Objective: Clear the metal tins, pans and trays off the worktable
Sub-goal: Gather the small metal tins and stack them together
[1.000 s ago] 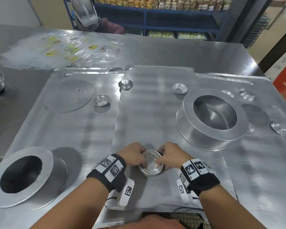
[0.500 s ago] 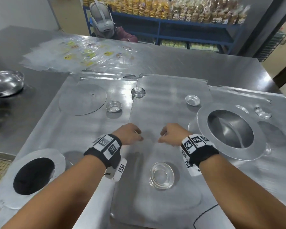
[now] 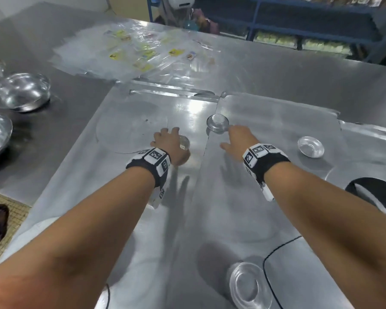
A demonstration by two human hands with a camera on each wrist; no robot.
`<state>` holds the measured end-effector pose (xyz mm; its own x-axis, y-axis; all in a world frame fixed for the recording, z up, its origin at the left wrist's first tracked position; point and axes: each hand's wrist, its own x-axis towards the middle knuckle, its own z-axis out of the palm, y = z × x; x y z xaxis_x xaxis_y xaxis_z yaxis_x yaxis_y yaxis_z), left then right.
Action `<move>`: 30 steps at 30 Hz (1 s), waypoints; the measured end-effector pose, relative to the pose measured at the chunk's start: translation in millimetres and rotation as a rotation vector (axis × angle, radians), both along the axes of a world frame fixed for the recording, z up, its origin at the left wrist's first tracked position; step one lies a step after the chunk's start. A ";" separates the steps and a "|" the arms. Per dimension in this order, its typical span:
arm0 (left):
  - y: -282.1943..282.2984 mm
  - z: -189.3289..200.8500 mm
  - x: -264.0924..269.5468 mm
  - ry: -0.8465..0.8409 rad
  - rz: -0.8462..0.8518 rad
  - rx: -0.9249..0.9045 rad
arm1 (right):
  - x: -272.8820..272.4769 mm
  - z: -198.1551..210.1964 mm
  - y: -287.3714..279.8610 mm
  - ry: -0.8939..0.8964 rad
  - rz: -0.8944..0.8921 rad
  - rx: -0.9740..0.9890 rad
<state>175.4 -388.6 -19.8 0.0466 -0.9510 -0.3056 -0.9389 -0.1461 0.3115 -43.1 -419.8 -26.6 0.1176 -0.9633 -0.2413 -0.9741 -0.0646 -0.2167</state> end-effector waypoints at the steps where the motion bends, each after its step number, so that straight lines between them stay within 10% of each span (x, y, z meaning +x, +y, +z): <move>1: -5.4 -7.4 2.3 0.007 0.013 0.001 | 1.5 -4.9 -10.6 0.010 -0.002 -0.011; 19: -19.9 -31.4 20.9 0.323 0.081 -0.021 | 36.2 -32.4 -96.8 0.088 -0.081 0.004; 30: 45.8 -5.4 -1.7 1.294 0.475 0.210 | 29.5 -24.5 -54.4 -0.056 -0.279 0.090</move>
